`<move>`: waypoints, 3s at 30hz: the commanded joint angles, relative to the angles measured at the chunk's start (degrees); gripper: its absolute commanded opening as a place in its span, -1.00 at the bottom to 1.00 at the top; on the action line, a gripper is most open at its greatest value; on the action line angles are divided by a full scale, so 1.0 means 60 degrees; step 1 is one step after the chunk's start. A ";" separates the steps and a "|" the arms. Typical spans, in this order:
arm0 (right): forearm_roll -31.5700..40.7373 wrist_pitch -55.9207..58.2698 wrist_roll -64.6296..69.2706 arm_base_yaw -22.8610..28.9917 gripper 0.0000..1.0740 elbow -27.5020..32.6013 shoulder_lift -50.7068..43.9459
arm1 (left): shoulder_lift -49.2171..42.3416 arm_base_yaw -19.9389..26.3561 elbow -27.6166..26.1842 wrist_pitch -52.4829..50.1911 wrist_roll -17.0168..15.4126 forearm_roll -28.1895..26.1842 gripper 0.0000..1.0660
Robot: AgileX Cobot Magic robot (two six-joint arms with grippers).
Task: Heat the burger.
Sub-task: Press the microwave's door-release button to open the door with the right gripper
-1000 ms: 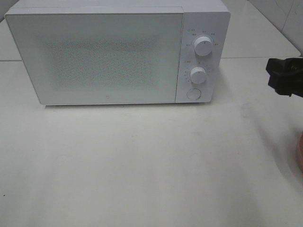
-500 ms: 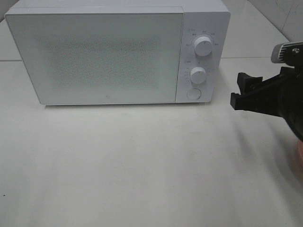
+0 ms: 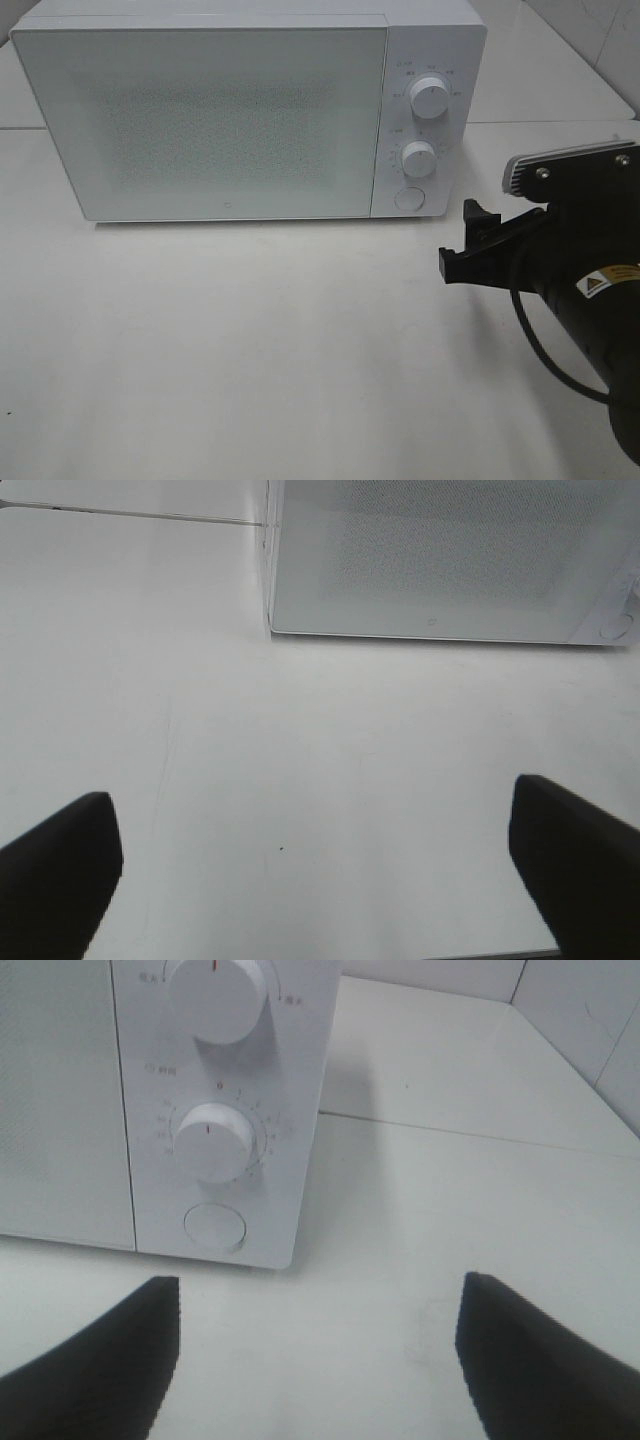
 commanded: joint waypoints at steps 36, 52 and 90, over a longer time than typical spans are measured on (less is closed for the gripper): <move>-0.0076 0.0506 1.2681 0.0057 0.30 -0.0067 0.0382 | -0.0181 -0.0029 0.0019 -0.0048 -0.0010 -0.0048 0.83; -0.0115 0.1289 1.5871 0.0057 -0.79 -0.0067 0.0382 | -0.0181 -0.0029 0.0019 -0.0048 -0.0010 -0.0048 0.83; -0.2311 0.2798 1.5938 -0.1939 -1.00 -0.2750 0.1843 | -0.0181 -0.0029 0.0019 -0.0048 -0.0010 -0.0048 0.83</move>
